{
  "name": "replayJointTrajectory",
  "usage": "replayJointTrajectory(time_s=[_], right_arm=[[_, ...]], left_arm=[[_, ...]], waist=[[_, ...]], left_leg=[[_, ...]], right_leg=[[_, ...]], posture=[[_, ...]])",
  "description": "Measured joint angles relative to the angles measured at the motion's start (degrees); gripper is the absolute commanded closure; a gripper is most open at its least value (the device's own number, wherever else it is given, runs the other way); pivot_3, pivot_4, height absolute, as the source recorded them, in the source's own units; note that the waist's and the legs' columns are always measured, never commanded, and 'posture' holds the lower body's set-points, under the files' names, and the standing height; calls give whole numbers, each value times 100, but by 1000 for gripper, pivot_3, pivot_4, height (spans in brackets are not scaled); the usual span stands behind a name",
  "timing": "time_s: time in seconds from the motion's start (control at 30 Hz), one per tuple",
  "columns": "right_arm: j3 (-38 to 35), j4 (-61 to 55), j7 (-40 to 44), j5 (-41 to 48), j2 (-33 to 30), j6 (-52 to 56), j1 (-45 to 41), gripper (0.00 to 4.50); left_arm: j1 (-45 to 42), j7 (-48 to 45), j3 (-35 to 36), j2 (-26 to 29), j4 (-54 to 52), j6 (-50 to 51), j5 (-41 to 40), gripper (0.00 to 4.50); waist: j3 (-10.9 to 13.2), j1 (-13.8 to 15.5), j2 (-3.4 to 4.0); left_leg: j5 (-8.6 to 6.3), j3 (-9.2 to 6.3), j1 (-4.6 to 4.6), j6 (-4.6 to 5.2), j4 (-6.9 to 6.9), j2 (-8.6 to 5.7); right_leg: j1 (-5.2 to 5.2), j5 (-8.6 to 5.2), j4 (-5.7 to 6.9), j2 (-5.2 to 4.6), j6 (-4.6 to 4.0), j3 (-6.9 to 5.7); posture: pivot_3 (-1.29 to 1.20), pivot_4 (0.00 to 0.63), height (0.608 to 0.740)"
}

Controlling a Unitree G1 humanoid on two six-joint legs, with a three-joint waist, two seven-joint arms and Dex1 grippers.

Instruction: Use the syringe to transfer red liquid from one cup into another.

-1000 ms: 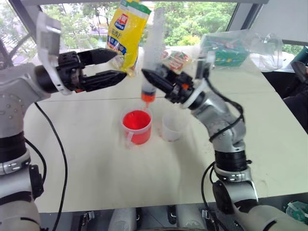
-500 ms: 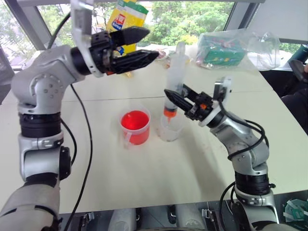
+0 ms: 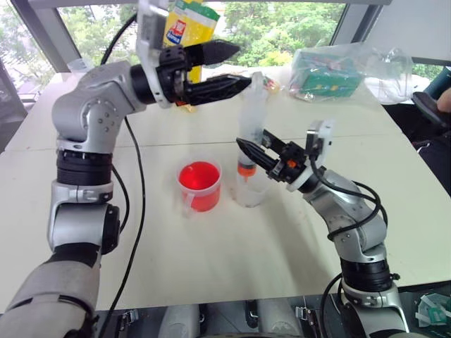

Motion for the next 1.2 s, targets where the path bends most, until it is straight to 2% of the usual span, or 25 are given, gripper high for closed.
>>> replayJointTrajectory(time_s=[0.5, 0.6, 0.83, 0.87, 1.2], right_arm=[[2, -2, 2, -14, -26, 0, 17, 3110], [7, -7, -2, -42, -35, 3, 38, 3110], [-7, -7, -52, -66, -73, 10, 74, 3110], [-19, -8, -62, -69, -84, 9, 75, 3110], [-13, -134, -51, 35, -168, 147, 70, 3110]], left_arm=[[-249, -193, -105, -470, 925, -745, 693, 46], [-335, -229, -134, -615, 1086, -913, 799, 821], [-371, -514, -252, -777, 1172, -1017, 884, 4257], [-371, -554, -270, -798, 1163, -1013, 887, 4433], [-209, -711, -292, -724, 759, -949, 893, 4433]], waist=[[2, 14, -3], [2, 10, -3], [3, 4, -4], [3, 4, -4], [3, 4, -5]], left_leg=[[0, 0, -1, 1, 0, 0], [0, 1, -1, 1, 0, -2], [-1, 0, -1, 2, 0, 0], [-1, 0, -1, 2, 1, 0], [-1, -2, -1, 2, 0, 2]], right_leg=[[0, 0, 0, -1, 0, -1], [0, 0, -1, -1, 1, -1], [0, 0, 0, 0, 1, -1], [0, 0, 0, -1, 1, -1], [0, 0, 1, -1, 1, -1]], posture=[[0, 150, 740], [0, 150, 740], [0, 150, 740], [0, 150, 740], [0, 150, 740]])
